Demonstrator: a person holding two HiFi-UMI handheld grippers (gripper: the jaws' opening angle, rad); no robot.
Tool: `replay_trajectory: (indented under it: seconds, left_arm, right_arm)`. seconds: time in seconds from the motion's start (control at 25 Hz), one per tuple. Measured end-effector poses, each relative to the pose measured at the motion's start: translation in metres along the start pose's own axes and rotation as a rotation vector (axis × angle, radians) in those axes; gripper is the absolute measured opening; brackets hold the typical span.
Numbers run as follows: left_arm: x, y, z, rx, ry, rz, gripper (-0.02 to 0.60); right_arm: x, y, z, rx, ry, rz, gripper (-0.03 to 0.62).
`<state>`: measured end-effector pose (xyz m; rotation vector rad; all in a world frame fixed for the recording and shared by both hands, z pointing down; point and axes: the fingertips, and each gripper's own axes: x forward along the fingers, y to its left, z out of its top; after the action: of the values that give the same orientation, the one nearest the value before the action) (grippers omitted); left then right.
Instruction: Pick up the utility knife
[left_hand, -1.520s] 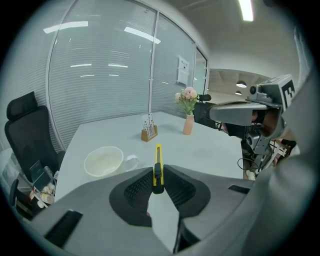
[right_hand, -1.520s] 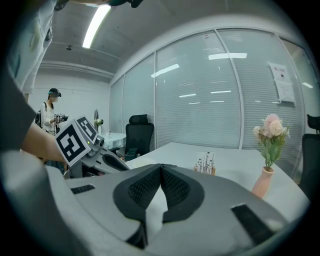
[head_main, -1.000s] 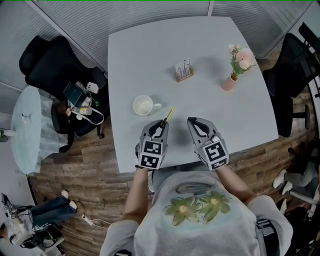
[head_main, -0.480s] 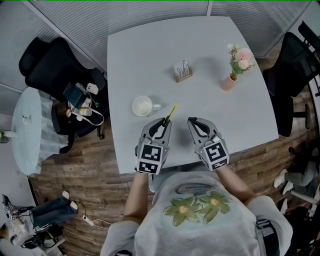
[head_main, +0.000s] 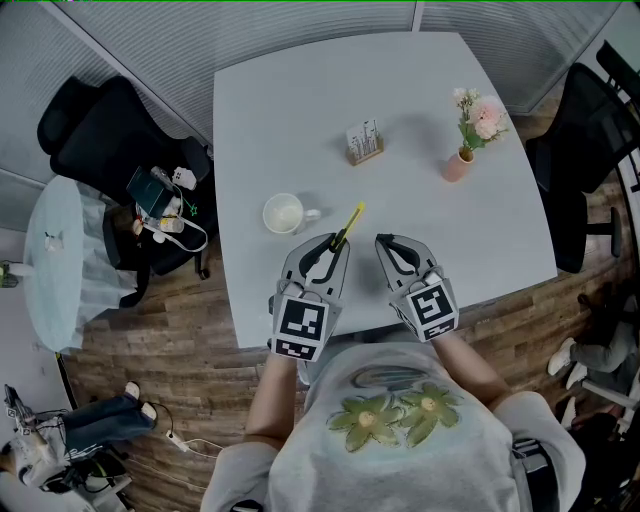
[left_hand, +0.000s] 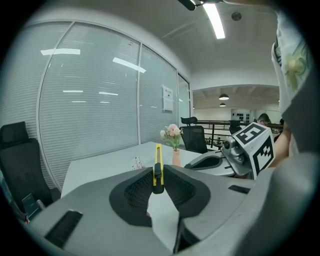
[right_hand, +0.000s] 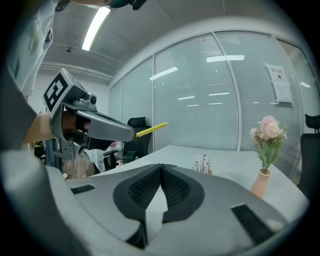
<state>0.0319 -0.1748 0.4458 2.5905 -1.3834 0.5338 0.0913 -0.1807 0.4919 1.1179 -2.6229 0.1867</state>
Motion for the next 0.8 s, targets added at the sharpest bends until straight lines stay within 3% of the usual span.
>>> replay_trajectory:
  seconds: [0.8]
  left_arm:
    - [-0.013,-0.020,0.041,0.042,-0.084,-0.028,0.066]
  right_arm:
    - [-0.006,-0.004,0.010,-0.021,-0.013,0.006,0.005]
